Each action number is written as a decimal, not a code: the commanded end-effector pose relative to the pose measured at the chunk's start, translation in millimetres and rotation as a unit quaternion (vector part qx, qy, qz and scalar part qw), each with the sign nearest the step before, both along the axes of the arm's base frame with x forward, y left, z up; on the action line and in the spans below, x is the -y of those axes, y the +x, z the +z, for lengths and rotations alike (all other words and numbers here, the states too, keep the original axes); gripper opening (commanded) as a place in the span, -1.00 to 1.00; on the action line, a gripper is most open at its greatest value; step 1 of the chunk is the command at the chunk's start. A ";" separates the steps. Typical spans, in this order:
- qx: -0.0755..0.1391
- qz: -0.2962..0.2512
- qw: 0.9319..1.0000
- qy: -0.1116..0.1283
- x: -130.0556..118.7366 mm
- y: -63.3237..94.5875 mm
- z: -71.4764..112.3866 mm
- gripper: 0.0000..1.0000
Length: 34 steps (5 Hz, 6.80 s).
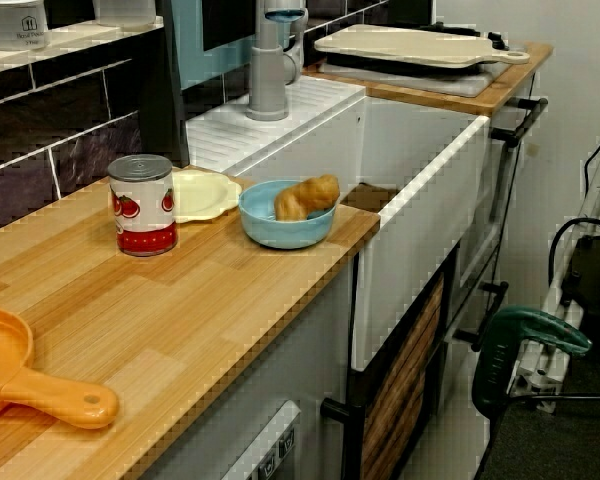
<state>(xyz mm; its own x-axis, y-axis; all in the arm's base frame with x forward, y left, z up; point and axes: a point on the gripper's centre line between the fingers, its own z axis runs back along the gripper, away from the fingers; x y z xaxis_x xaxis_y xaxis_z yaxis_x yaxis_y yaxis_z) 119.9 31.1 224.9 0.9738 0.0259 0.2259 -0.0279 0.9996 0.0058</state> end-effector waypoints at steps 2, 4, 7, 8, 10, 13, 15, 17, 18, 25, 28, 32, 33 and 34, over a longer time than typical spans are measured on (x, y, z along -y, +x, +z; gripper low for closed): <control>-0.011 0.038 0.998 0.051 -59.7 36.6 -34.3 1.00; -0.006 0.121 0.990 0.072 -120.8 110.9 -63.0 1.00; 0.046 0.134 0.984 0.108 -128.5 117.5 -94.0 1.00; 0.047 0.127 0.987 0.092 -118.2 116.6 -98.3 1.00; 0.031 0.084 0.994 0.057 -107.5 124.7 -106.1 1.00; 0.039 0.094 0.993 0.065 -112.0 132.3 -109.7 1.00; 0.039 0.094 0.993 0.065 -112.0 132.3 -109.7 1.00; 0.025 0.125 0.990 0.055 -132.4 130.6 -121.7 1.00; 0.037 0.129 0.989 0.056 -140.4 135.4 -124.4 1.00; 0.020 0.106 0.992 0.066 -141.3 142.5 -156.0 1.00; 0.011 0.117 0.990 0.072 -144.2 151.8 -163.2 -1.00; -0.030 0.089 0.994 0.057 -113.1 153.9 -154.5 -1.00; -0.056 0.069 0.996 0.026 -94.7 153.9 -145.9 -1.00; -0.065 0.080 0.995 -0.007 -71.5 157.3 -137.9 -1.00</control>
<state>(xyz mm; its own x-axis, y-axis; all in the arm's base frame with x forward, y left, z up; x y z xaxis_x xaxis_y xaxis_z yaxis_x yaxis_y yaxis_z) 271.0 96.9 61.2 0.9816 0.1890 0.0276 -0.1889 0.9820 -0.0071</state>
